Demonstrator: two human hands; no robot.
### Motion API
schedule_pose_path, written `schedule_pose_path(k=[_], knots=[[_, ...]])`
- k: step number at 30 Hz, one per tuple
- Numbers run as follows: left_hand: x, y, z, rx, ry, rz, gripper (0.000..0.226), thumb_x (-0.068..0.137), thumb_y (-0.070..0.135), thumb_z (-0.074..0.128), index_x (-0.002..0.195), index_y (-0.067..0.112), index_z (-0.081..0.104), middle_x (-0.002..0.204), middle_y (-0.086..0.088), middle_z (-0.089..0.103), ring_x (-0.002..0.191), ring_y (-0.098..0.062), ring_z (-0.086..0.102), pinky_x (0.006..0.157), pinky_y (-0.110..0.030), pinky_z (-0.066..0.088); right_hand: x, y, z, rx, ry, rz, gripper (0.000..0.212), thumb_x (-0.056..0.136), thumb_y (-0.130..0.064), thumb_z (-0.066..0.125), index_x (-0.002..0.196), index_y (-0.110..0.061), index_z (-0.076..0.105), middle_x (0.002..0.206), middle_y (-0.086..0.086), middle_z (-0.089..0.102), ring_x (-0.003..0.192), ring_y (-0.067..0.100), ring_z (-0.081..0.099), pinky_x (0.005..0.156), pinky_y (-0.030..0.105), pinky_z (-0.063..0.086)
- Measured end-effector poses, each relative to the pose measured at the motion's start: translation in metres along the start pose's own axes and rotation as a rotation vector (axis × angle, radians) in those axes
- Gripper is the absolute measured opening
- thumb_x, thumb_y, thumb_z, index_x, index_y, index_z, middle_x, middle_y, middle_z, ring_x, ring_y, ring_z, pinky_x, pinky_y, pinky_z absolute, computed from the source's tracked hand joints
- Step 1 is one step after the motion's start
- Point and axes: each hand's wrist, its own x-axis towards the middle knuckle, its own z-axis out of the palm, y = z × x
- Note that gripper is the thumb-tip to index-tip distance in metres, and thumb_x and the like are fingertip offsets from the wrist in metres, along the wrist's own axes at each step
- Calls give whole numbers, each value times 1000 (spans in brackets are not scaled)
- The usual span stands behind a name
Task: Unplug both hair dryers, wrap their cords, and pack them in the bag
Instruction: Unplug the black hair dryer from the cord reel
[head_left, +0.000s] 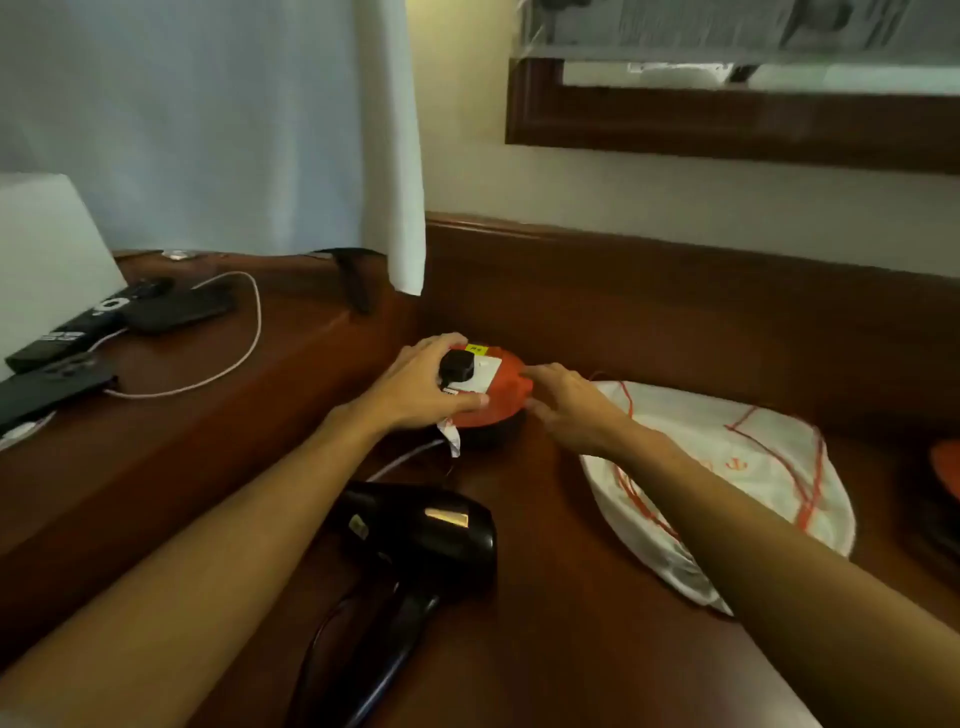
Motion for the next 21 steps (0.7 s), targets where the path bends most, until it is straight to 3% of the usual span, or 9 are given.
schedule_pose_path(k=[2, 4, 8, 15, 21], knots=[[12, -9, 8, -2, -33, -32, 107, 75, 70, 72, 158, 34, 14, 167, -1, 17, 150, -31, 25, 118, -55, 30, 18, 3, 9, 46, 49, -23, 47, 104, -26, 48, 151, -20, 41, 156, 8, 39, 143, 30, 36, 115, 45, 32], [18, -24, 22, 68, -91, -97, 111, 75, 79, 63, 159, 38, 3, 170, 0, 2, 155, -29, 6, 122, -57, 18, 33, 1, 22, 68, 59, -37, 47, 105, -29, 44, 151, -22, 40, 159, 7, 35, 145, 31, 32, 117, 49, 31], [22, -45, 44, 96, -33, -104, 117, 62, 95, 50, 155, 49, -3, 170, 0, -6, 155, -25, -9, 122, -58, 14, 51, 5, 47, 9, 64, -44, 49, 106, -44, 34, 153, -31, 35, 163, 2, 27, 146, 28, 24, 115, 53, 28], [17, -38, 43, 74, 2, -63, 109, 78, 73, 65, 159, 39, 1, 169, 0, -4, 155, -23, -11, 124, -53, 10, 64, 17, 52, -91, 82, -82, 48, 106, -46, 29, 153, -39, 33, 151, -1, 34, 132, 22, 30, 108, 50, 34], [16, -37, 38, 91, 16, -74, 130, 68, 78, 70, 159, 31, -11, 170, -2, -5, 154, -25, -14, 123, -56, 9, 72, 5, 34, -173, -2, -41, 46, 106, -43, 32, 152, -38, 36, 150, 0, 35, 135, 26, 31, 110, 53, 30]])
